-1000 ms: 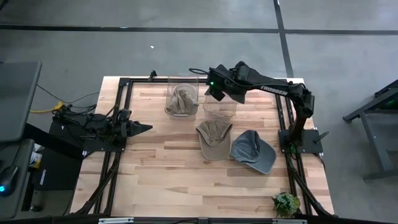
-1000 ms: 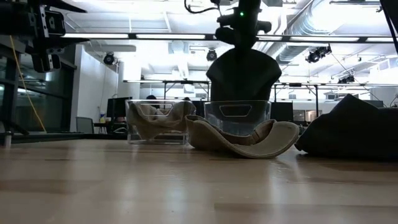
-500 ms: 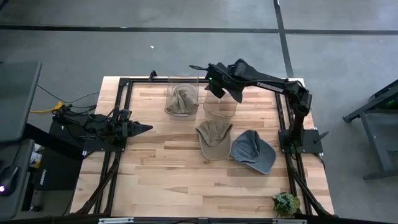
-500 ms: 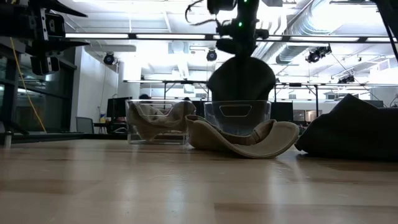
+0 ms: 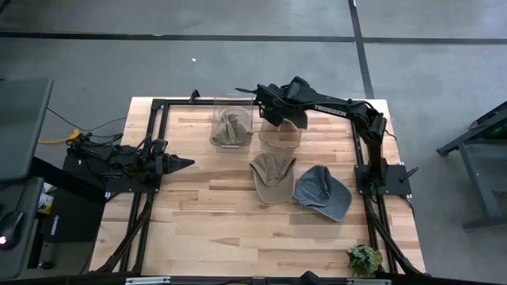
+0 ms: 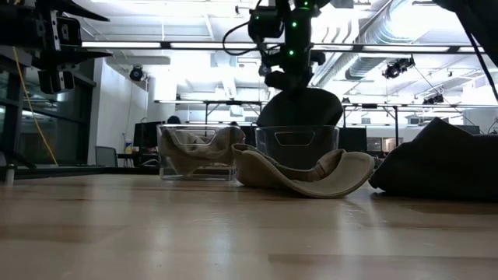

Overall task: Pick & Place hat
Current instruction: Put the left blue cap into the right transparent bin

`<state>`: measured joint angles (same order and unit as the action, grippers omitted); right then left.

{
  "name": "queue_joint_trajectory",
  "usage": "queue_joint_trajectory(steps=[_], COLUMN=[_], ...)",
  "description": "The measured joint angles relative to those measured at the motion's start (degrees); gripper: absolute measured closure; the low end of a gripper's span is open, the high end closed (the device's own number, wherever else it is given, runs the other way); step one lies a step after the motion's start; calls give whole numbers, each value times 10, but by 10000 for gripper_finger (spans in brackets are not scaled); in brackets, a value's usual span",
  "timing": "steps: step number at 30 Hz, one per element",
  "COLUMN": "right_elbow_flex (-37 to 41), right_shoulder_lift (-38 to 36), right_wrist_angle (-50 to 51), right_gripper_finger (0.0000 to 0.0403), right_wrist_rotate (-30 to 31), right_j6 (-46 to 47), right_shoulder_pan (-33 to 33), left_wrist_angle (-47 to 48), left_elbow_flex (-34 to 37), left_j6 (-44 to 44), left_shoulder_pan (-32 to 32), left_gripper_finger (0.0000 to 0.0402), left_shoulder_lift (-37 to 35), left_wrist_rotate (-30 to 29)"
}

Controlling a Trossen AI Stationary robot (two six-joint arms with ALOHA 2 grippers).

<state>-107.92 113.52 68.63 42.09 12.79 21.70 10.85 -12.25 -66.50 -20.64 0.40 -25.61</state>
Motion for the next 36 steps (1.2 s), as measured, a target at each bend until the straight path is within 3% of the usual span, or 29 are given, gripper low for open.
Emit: queue_joint_trajectory(steps=[6,11,24,27,32,36], right_elbow_flex=[0,0,0,0,0,19], right_shoulder_lift=[16,17,19,19,19,19], right_wrist_angle=[-6,-10,7,13,29,28], right_gripper_finger=[389,389,389,389,389,389], right_wrist_rotate=[-2,-99,-216,-198,-241,-226], right_j6=[5,35,88,91,100,100], right_shoulder_pan=[1,-4,-30,-35,-26,-24], left_wrist_angle=[0,1,23,23,24,27], left_elbow_flex=[0,0,0,0,0,0], left_j6=[0,-1,-13,-13,-13,-15], left_shoulder_pan=[0,0,0,0,0,0], left_gripper_finger=[195,195,195,195,195,195], left_shoulder_lift=[0,0,0,0,0,0], left_wrist_rotate=[0,0,2,2,8,11])
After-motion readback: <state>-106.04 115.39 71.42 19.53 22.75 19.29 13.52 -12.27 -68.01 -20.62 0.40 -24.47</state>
